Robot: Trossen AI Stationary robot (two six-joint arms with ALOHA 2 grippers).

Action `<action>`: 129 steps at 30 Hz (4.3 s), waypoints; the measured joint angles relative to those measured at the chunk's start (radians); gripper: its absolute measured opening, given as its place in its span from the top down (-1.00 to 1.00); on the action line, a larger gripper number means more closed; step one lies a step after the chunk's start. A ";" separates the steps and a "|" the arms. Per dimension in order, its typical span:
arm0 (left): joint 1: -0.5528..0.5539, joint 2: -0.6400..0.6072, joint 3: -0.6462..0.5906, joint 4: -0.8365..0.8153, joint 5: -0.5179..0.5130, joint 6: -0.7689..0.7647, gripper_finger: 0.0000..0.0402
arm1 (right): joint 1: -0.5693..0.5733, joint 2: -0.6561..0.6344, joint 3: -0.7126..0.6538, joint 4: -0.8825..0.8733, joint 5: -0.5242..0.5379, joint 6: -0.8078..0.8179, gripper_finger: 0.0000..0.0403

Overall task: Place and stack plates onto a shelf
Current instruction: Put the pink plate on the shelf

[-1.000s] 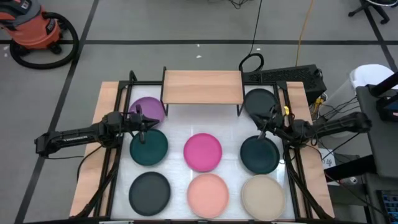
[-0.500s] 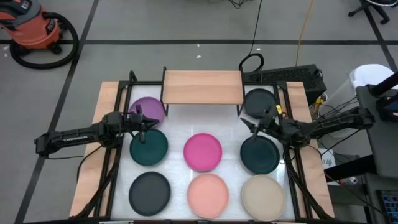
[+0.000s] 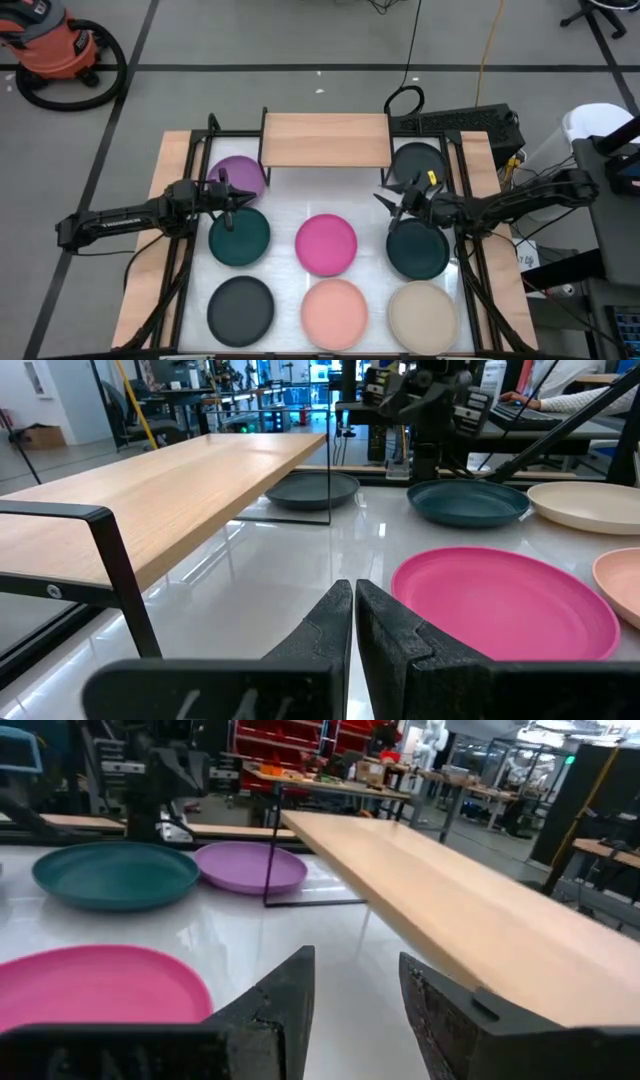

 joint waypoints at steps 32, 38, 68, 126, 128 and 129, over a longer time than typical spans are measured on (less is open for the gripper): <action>0.000 0.000 0.000 0.000 0.000 0.000 0.88 | -0.086 0.483 0.347 -0.269 -0.339 0.232 0.35; 0.000 0.000 0.000 0.003 0.000 0.000 0.88 | -0.115 0.529 0.387 -0.337 -0.418 0.383 0.35; 0.000 0.002 0.000 0.007 0.000 0.000 0.88 | -0.144 0.635 0.393 -0.331 -0.519 0.561 0.35; 0.000 0.003 0.000 0.007 0.000 0.000 0.88 | -0.785 0.380 0.788 -0.734 -0.417 0.335 1.00; 0.000 0.003 0.000 0.006 0.000 0.000 0.88 | -0.804 0.412 0.805 -0.772 -0.417 0.331 1.00; 0.000 0.003 0.000 0.006 0.000 0.000 0.88 | -0.812 0.426 0.808 -0.777 -0.418 0.331 1.00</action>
